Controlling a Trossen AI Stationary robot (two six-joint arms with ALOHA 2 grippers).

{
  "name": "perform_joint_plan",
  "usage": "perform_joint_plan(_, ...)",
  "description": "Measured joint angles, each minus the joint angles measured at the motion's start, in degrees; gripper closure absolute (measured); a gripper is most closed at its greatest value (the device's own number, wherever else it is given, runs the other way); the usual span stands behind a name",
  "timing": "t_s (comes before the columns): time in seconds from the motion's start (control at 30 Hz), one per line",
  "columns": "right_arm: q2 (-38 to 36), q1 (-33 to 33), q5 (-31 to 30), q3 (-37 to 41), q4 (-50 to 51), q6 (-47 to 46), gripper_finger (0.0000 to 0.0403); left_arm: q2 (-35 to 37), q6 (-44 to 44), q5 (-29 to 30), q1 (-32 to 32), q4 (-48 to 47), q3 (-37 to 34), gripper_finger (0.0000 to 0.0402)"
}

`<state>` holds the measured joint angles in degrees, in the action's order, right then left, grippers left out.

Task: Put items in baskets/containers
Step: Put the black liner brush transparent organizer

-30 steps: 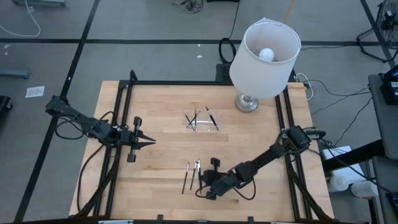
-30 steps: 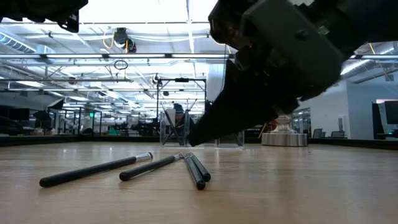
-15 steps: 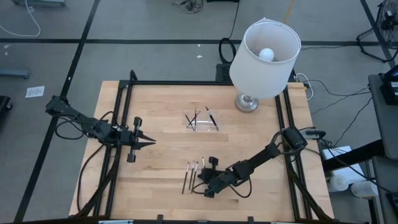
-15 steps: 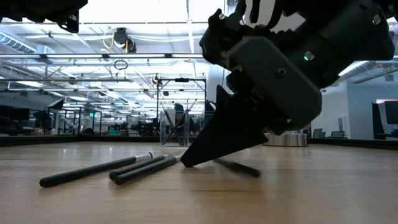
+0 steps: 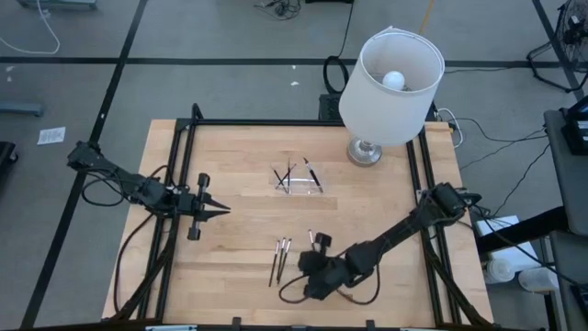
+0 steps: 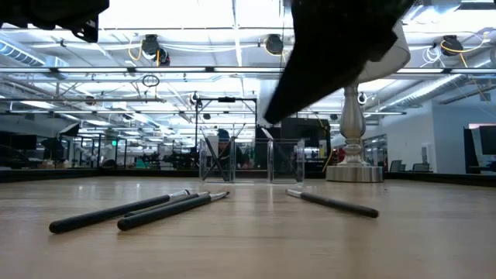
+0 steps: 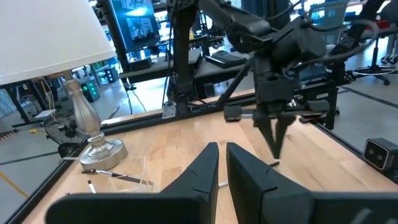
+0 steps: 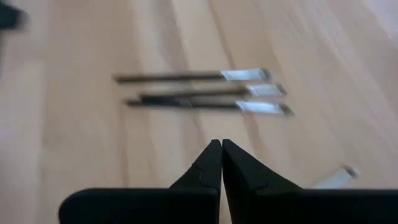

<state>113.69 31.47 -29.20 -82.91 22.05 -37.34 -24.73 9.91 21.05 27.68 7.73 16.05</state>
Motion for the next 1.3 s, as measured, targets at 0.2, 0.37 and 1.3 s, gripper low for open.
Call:
perform_joint_plan(0.2,0.0,-2.9,5.2,-1.4,13.2,-13.6,0.0377,0.0,-1.1,0.0,0.0,-0.3,0.0,0.0360)
perform_joint_plan(0.37,0.0,-4.6,13.9,-0.2,18.7,-25.1,0.0306,0.0,-1.1,0.0,0.0,-0.4,0.0,0.0360)
perform_joint_plan(1.3,-0.3,-8.2,14.5,10.3,16.5,-29.2,0.0282,0.0,-1.1,0.0,-0.1,-0.6,0.0,0.0360)
